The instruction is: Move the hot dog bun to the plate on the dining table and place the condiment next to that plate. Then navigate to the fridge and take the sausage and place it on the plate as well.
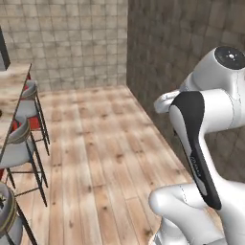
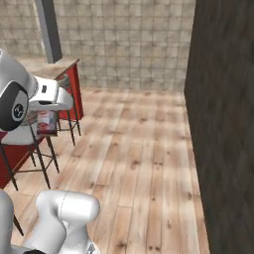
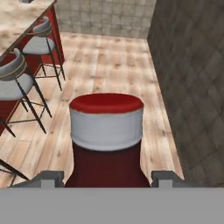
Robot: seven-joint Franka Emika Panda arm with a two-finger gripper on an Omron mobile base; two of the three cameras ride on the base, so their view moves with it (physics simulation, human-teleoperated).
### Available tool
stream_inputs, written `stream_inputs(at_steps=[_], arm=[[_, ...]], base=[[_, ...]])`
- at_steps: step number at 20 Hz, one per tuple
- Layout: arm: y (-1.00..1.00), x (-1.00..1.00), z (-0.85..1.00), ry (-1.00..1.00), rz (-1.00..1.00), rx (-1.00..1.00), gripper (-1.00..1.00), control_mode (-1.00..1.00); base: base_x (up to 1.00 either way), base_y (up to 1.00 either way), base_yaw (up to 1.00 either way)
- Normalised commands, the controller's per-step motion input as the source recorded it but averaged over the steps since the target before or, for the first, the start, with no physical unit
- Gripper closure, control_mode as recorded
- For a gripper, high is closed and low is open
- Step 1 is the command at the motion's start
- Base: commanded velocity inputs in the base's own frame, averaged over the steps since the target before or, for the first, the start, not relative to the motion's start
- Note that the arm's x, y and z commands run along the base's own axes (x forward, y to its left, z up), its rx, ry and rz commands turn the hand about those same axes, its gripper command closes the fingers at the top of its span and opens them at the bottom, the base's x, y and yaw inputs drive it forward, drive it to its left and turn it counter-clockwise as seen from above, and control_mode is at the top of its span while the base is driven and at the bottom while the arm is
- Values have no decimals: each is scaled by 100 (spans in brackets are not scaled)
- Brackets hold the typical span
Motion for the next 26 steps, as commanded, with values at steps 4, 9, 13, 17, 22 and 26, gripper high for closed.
stream_inputs(at_steps=[4, 9, 13, 17, 22, 26], arm=[[0, 0, 0, 0, 0, 0, 100, 100], [0, 0, 0, 0, 0, 0, 100, 100], [0, 0, 0, 0, 0, 0, 100, 100], [0, 0, 0, 0, 0, 0, 100, 100], [0, 0, 0, 0, 0, 0, 100, 100], [0, 0, 0, 0, 0, 0, 100, 100]], base=[[100, -3, 50], [100, -16, 48], [100, -22, 50], [100, -24, 53], [100, -24, 58], [100, -21, 60]])
